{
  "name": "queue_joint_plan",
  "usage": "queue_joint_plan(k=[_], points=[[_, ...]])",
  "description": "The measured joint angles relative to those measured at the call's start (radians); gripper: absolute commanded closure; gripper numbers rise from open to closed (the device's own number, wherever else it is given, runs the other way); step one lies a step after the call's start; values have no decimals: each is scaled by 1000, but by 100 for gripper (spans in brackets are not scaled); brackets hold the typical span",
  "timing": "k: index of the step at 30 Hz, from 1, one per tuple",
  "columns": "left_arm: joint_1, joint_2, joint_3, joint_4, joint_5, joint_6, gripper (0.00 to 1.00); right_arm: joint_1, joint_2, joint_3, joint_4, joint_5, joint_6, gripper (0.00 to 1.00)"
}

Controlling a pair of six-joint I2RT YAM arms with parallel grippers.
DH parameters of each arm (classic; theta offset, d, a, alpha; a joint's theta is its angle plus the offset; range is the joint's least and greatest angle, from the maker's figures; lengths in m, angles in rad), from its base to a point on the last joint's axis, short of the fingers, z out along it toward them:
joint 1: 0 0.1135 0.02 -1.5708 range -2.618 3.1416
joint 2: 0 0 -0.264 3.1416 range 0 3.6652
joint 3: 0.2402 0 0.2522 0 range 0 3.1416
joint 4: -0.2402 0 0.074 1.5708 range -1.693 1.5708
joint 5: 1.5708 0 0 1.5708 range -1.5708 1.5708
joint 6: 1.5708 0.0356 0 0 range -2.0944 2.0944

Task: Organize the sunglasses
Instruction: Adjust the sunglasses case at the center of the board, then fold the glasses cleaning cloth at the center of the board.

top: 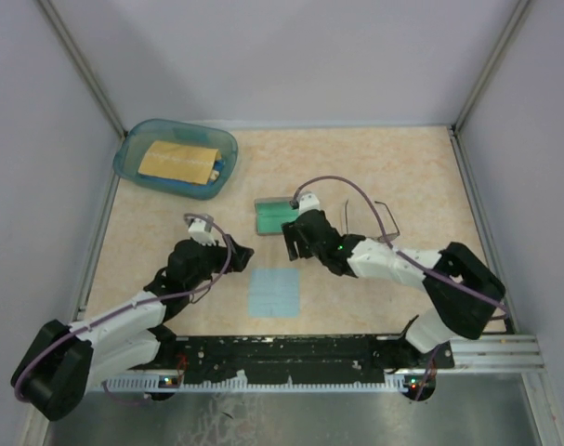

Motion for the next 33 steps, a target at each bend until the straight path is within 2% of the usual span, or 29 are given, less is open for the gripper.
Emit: queue_joint_plan(k=[6,13,18,24,33], points=[[-30,4,-6,-47,-9,7,25,51,-158,-141,46,-75,27,47],[-51,-6,-10,-96,-35,26,35,104,-149,-171,51,-110,42,56],[-63,-10,-10,-116,-37,38,43,106,-137,-200,72,-116,43,56],[-105,38,-5,-137,-51,51,44,106,-125,-200,83,-122,43,57],[-184,129,39,-159,-145,51,44,106,-109,-200,87,-125,42,58]])
